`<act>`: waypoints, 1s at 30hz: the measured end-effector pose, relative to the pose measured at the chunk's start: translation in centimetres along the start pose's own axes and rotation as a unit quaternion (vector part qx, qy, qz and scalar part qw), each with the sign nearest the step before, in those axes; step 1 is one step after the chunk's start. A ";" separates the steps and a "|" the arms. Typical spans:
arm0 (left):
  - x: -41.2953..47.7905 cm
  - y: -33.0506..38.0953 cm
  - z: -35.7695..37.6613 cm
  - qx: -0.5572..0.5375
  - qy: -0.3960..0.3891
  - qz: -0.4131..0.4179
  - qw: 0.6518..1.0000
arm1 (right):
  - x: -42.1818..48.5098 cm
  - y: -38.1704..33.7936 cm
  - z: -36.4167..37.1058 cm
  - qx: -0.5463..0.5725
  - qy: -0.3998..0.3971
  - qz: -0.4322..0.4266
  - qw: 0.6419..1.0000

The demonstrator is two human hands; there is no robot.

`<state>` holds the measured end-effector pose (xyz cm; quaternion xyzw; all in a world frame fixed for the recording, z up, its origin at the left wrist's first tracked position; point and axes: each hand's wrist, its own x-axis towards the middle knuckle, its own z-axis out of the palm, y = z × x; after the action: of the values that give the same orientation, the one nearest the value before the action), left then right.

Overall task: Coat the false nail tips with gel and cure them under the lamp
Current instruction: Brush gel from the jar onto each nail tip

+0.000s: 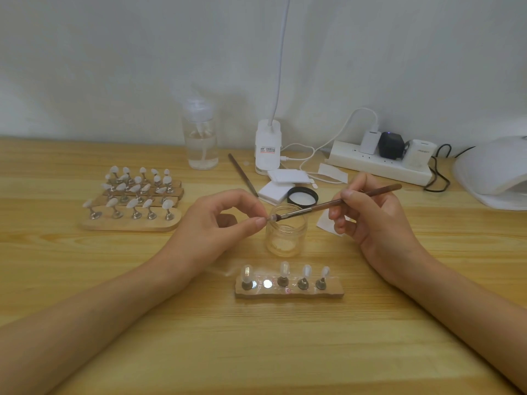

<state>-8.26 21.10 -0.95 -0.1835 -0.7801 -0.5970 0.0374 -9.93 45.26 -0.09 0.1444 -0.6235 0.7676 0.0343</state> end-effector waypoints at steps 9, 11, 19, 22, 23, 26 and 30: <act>0.0 0.0 0.2 0.007 0.013 -0.020 1.000 | 0.1 -0.1 -0.3 0.034 0.005 -0.017 0.999; 0.0 0.1 0.2 0.006 0.013 -0.025 1.000 | 0.0 -0.1 -0.2 0.029 -0.010 -0.017 0.999; 0.0 0.1 0.2 0.003 0.012 -0.028 1.000 | -0.1 -0.1 0.1 -0.004 -0.016 -0.022 1.000; 0.0 0.1 0.2 0.006 0.013 -0.033 0.999 | -0.2 0.0 0.1 -0.014 -0.008 -0.024 1.000; 0.0 0.2 0.2 0.006 0.013 -0.033 0.999 | -0.1 0.0 0.1 -0.020 -0.004 -0.024 0.999; 0.0 0.2 0.2 0.009 0.014 -0.033 0.999 | -0.1 0.1 0.0 -0.034 0.008 -0.024 0.999; 0.0 0.3 0.2 0.010 0.013 -0.030 0.999 | -0.1 0.1 -0.1 -0.032 0.010 -0.025 0.999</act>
<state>-8.10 21.37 -0.75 -0.1521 -0.7907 -0.5921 0.0314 -9.91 45.36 -0.24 0.1509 -0.6437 0.7475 0.0640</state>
